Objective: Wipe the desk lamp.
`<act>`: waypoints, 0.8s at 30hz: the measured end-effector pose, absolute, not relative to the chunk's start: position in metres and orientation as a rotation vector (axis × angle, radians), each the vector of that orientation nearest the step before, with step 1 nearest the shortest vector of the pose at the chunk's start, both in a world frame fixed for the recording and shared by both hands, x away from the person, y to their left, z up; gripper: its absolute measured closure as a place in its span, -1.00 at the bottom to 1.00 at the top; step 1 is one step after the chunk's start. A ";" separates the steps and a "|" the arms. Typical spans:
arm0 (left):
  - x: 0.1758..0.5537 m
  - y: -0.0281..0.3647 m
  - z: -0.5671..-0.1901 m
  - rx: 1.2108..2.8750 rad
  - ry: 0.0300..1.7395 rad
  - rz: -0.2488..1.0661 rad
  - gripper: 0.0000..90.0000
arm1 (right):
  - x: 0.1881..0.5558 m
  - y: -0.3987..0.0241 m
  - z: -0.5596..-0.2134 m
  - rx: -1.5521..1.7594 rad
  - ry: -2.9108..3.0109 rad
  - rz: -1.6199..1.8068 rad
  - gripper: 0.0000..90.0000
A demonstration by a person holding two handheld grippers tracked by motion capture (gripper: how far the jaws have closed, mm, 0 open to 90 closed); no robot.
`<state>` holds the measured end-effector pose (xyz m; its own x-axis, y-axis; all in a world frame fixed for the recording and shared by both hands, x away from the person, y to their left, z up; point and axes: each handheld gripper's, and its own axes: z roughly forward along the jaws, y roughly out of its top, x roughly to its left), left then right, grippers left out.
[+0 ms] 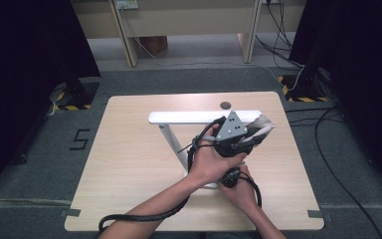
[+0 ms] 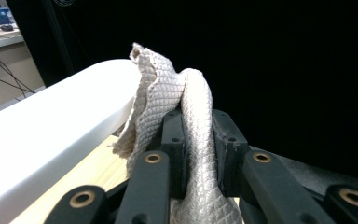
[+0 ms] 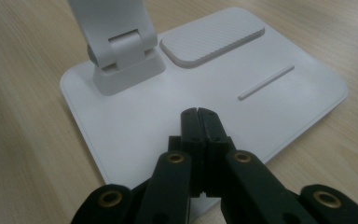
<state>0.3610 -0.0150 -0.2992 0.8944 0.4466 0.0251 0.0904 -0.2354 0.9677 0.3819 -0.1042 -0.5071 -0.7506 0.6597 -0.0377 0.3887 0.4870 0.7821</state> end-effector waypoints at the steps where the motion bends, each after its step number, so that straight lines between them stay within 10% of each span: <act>1: 0.361 -0.015 -0.299 1.793 0.409 0.350 0.71 | 0.382 -0.104 -0.507 0.881 2.404 1.138 1.00; 24: 0.368 -0.008 -0.309 1.766 0.496 0.418 0.71 | 0.382 -0.104 -0.507 0.880 2.403 1.138 1.00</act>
<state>0.3681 -0.0080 -0.3086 0.8449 0.5345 0.0210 0.1116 -0.2145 0.9703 0.3818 -0.1042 -0.5071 -0.7509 0.6593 -0.0384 0.3880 0.4874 0.7822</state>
